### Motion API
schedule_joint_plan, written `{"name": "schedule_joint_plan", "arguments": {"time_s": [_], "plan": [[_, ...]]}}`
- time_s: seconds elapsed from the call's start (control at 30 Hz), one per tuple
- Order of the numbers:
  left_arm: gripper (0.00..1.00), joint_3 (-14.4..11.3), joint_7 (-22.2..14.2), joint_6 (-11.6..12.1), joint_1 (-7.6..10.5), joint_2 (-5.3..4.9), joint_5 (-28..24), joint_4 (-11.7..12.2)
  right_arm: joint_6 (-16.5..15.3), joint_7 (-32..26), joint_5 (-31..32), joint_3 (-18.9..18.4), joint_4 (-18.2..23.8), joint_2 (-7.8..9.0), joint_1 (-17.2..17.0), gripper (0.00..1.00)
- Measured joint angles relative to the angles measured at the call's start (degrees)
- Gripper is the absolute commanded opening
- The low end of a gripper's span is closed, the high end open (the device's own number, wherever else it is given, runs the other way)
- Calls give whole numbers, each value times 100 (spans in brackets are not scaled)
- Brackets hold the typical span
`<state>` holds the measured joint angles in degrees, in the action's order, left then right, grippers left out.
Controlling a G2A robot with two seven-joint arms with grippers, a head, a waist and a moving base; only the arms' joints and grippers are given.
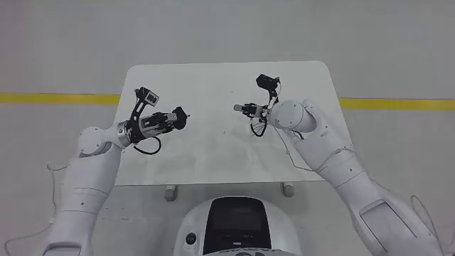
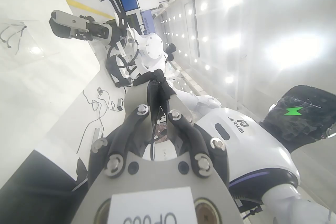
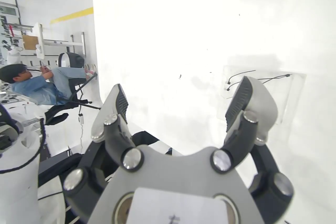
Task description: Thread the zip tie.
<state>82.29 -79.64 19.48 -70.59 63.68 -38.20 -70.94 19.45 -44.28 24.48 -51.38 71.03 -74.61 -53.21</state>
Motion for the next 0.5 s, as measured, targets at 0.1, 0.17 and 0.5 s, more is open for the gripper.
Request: {"name": "schedule_joint_plan", "arguments": {"time_s": [0.1, 0.17, 0.5], "plan": [[0, 0, 0, 0, 0, 0, 0, 0, 4, -324, 254, -27, -3, 0, 53, 100], [0, 0, 0, 0, 0, 0, 0, 0, 3, -570, 473, -75, -11, -13, 98, 100], [0, 0, 0, 0, 0, 0, 0, 0, 3, -1778, 1537, -318, -634, -416, 411, 100]]}}
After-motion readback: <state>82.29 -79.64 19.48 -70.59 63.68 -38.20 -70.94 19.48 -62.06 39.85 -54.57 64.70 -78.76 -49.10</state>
